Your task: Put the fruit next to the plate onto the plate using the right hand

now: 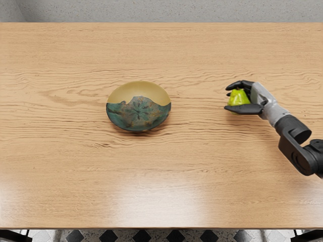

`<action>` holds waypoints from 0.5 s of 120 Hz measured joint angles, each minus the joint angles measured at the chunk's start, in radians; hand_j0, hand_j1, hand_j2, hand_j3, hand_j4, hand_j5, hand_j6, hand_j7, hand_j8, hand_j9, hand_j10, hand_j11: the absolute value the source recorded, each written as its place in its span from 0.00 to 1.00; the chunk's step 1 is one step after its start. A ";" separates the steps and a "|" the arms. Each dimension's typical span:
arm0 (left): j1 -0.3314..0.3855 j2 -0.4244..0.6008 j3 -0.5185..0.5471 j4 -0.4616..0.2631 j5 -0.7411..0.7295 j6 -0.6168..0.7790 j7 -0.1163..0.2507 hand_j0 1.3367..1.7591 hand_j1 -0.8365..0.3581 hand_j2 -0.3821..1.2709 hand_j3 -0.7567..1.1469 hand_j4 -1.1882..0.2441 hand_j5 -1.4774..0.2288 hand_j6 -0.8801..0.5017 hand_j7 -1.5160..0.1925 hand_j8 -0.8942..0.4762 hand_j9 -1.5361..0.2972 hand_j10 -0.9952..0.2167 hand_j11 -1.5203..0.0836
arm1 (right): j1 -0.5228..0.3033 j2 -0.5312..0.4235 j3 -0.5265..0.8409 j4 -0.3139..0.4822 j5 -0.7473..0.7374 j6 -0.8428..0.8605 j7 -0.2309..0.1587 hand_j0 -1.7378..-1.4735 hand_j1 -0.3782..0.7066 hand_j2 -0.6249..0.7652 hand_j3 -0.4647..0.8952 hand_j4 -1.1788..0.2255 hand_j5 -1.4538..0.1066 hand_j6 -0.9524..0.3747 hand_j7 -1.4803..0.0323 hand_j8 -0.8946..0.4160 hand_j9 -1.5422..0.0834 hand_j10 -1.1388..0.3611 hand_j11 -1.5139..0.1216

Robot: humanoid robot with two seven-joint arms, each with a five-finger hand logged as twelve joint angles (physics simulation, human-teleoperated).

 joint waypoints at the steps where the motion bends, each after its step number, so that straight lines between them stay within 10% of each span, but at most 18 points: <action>1: 0.000 0.000 0.000 0.000 0.000 0.000 0.000 0.76 0.99 0.23 0.40 0.83 0.87 0.64 0.89 0.65 0.84 0.82 0.95 | 0.000 0.000 0.000 0.003 0.000 -0.001 -0.001 0.33 0.50 0.41 0.34 0.35 0.43 0.37 0.47 0.30 0.47 0.38 0.45; 60: 0.000 0.000 0.000 0.000 0.000 0.000 0.000 0.76 0.99 0.23 0.40 0.83 0.87 0.64 0.89 0.65 0.84 0.82 0.95 | 0.023 0.072 0.012 0.108 -0.002 -0.059 -0.095 0.32 0.51 0.45 0.34 0.33 0.45 0.34 0.47 0.28 0.48 0.37 0.46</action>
